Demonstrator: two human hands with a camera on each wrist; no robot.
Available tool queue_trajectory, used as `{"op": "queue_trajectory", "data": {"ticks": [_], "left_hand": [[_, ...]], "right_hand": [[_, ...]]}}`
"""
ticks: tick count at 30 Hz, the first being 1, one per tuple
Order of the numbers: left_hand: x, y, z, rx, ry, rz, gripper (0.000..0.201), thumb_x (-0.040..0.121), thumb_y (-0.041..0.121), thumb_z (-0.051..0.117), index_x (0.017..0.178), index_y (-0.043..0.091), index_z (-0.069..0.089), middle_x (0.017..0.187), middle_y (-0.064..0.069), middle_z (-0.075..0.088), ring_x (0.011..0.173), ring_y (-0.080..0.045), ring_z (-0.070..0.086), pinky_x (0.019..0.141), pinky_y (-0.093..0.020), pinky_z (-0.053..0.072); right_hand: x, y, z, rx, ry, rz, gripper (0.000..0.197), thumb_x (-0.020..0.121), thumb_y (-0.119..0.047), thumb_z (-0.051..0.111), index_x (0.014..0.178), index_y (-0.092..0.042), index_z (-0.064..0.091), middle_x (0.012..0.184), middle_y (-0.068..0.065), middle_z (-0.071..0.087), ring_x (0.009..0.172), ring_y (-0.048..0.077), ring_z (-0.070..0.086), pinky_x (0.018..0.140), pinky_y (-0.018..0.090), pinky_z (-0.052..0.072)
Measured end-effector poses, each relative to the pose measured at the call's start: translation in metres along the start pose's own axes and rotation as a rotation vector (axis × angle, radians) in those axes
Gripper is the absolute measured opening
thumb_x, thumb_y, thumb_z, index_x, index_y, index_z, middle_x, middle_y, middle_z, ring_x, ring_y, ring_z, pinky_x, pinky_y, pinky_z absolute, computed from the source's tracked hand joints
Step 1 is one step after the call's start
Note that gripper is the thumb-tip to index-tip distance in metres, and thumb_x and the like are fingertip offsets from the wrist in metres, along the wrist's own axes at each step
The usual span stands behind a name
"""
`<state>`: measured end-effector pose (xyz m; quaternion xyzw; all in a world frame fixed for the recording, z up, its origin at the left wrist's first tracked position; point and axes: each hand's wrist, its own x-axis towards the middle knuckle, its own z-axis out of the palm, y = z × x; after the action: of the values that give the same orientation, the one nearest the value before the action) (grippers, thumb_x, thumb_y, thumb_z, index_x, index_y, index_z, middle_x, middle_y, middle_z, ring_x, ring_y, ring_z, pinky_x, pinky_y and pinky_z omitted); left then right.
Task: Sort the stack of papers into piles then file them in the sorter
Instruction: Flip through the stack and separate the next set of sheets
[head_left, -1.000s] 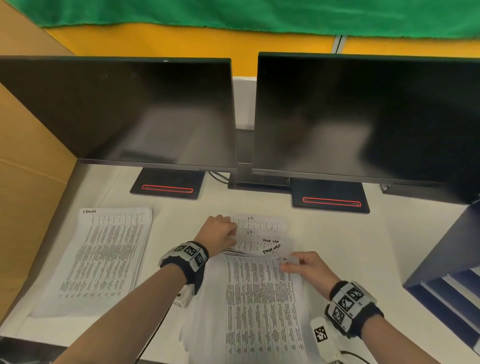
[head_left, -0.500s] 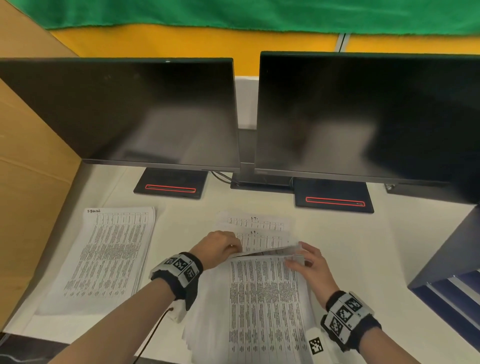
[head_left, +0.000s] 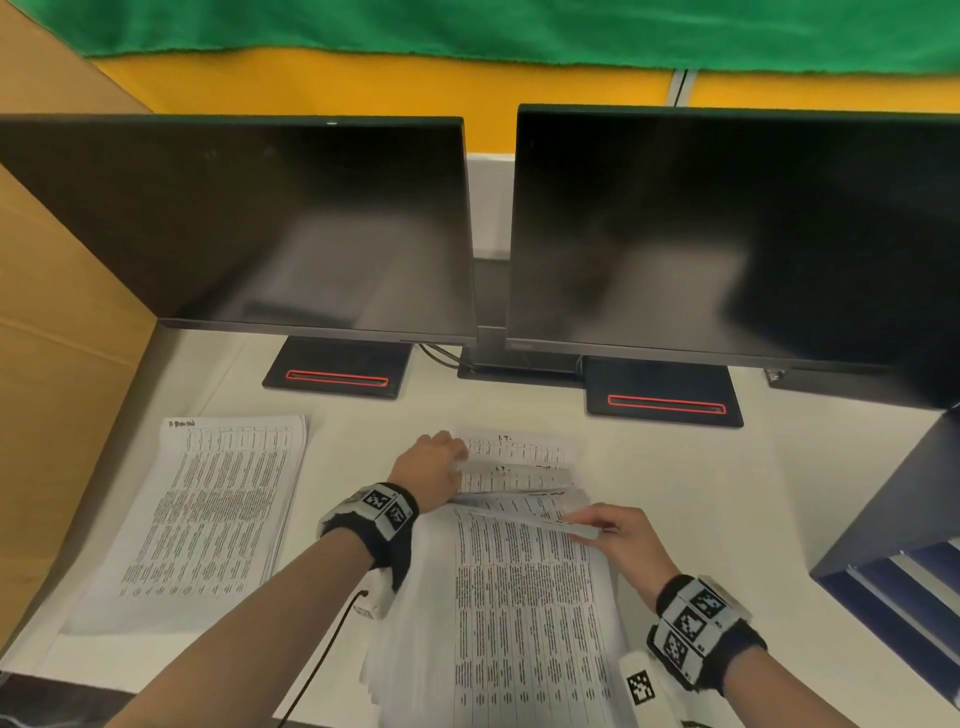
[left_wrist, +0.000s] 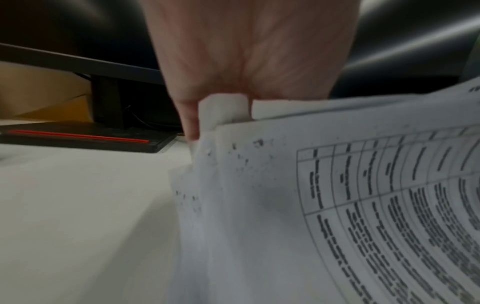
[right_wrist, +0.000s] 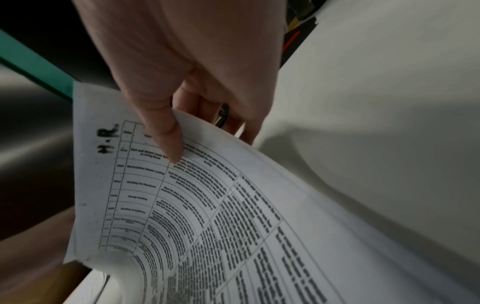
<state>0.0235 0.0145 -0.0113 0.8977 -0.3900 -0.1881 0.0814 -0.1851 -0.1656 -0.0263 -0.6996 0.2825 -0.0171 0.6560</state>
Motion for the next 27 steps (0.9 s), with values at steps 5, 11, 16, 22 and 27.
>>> {"op": "queue_trajectory", "data": {"ticks": [5, 11, 16, 22, 27], "left_hand": [[-0.008, 0.003, -0.005, 0.117, 0.191, 0.247, 0.014, 0.090, 0.020, 0.052, 0.084, 0.013, 0.062, 0.088, -0.003, 0.064, 0.085, -0.023, 0.051, 0.071, -0.029, 0.032], [-0.026, 0.000, -0.005, -0.166, 0.004, 0.316, 0.018, 0.093, 0.022, 0.053, 0.093, 0.015, 0.069, 0.094, -0.001, 0.067, 0.088, -0.013, 0.054, 0.080, -0.024, 0.041], [-0.026, 0.000, -0.008, -0.407, -0.093, 0.142, 0.019, 0.094, 0.028, 0.050, 0.084, 0.022, 0.066, 0.091, 0.005, 0.065, 0.084, -0.016, 0.060, 0.078, -0.028, 0.050], [0.000, 0.000, -0.006, -0.184, -0.058, -0.079, 0.035, 0.097, 0.017, 0.039, 0.131, 0.011, 0.046, 0.127, -0.010, 0.036, 0.105, -0.033, 0.057, 0.090, -0.036, 0.051], [0.010, 0.005, -0.009, 0.079, -0.068, -0.068, 0.025, 0.087, 0.018, 0.052, 0.111, 0.012, 0.057, 0.115, -0.009, 0.052, 0.098, -0.028, 0.057, 0.082, -0.035, 0.048]], "right_hand": [[0.002, 0.001, 0.002, -0.016, 0.056, -0.041, 0.023, 0.075, 0.000, 0.072, 0.081, -0.022, 0.075, 0.087, 0.005, 0.071, 0.085, 0.014, 0.063, 0.075, 0.015, 0.049], [0.007, 0.009, 0.007, -0.058, 0.194, -0.034, 0.021, 0.075, -0.001, 0.073, 0.088, -0.018, 0.072, 0.107, -0.004, 0.047, 0.097, 0.005, 0.049, 0.095, 0.023, 0.038], [0.005, 0.005, 0.006, 0.051, 0.098, -0.042, 0.023, 0.074, 0.004, 0.072, 0.083, -0.017, 0.075, 0.097, 0.006, 0.071, 0.097, 0.023, 0.062, 0.088, 0.027, 0.049], [0.001, 0.002, 0.006, 0.069, 0.079, -0.054, 0.018, 0.075, 0.005, 0.071, 0.081, -0.011, 0.075, 0.088, 0.014, 0.072, 0.085, 0.019, 0.064, 0.077, 0.019, 0.053], [0.002, 0.004, 0.007, 0.048, 0.082, -0.062, 0.016, 0.076, 0.002, 0.072, 0.082, -0.012, 0.076, 0.080, 0.002, 0.071, 0.080, 0.013, 0.060, 0.068, 0.014, 0.048]]}}
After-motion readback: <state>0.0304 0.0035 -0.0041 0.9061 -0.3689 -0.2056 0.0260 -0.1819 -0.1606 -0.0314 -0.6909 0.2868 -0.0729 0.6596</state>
